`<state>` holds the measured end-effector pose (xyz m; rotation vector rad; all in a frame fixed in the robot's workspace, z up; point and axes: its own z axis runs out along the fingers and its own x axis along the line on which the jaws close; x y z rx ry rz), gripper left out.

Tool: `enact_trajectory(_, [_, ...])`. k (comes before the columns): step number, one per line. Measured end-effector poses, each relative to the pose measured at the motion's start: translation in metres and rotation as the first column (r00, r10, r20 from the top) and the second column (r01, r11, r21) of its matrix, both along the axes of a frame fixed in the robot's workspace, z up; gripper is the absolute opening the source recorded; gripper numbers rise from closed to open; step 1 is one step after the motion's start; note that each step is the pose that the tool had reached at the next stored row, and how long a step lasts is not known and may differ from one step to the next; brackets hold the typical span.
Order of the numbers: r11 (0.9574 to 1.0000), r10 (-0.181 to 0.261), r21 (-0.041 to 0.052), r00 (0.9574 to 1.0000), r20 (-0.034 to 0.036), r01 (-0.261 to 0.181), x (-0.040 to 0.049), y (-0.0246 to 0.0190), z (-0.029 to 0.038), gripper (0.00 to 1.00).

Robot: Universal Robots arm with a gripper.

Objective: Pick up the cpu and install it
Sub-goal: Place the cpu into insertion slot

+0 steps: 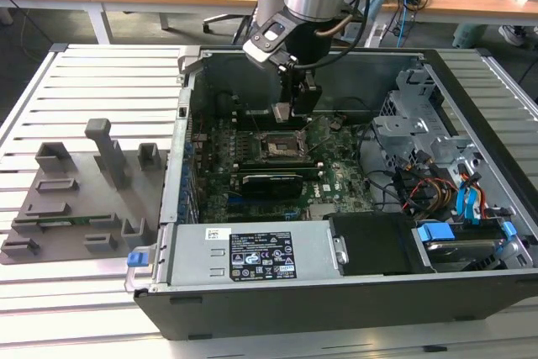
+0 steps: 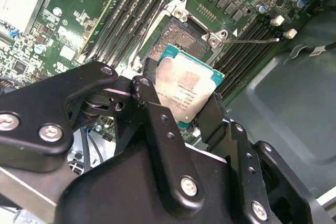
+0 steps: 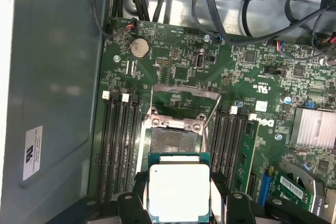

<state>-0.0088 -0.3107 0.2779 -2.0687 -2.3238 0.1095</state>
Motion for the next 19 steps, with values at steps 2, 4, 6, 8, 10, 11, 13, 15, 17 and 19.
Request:
enact_trajectory(2, [0.9999, -0.015, -0.0023, 0.9999, 0.0000, 0.015, 0.0000, 0.0000, 0.0000, 0.55])
enact_trajectory(4, [0.9997, -0.025, -0.0037, 0.9997, 0.0001, 0.025, 0.0000, 0.0000, 0.0000, 0.55])
enact_trajectory(6, [0.9995, -0.031, -0.0047, 0.9995, 0.0001, 0.031, 0.0000, 0.0000, 0.0000, 0.55])
enact_trajectory(8, [0.9991, -0.041, -0.0064, 0.9992, 0.0002, 0.041, 0.0000, 0.0000, 0.0000, 0.55])
enact_trajectory(10, [0.9988, -0.048, -0.0076, 0.9988, 0.0002, 0.048, 0.0000, 0.0000, 0.0000, 0.55])
enact_trajectory(11, [0.9986, -0.053, -0.0083, 0.9986, 0.0003, 0.053, 0.0000, 0.0000, 0.0000, 0.55])
enact_trajectory(13, [0.9982, -0.059, -0.0087, 0.9982, 0.0002, 0.059, 0.0000, 0.0000, -0.0001, 0.55])
enact_trajectory(15, [0.9978, -0.066, -0.0084, 0.9978, 0.0003, 0.066, 0.0001, 0.0000, -0.0012, 0.55])
enact_trajectory(17, [0.9976, -0.069, -0.0085, 0.9976, 0.0003, 0.069, 0.0001, 0.0000, -0.0025, 0.55])
enact_trajectory(19, [0.9975, -0.070, -0.0086, 0.9976, 0.0003, 0.070, 0.0001, 0.0000, -0.0047, 0.55])
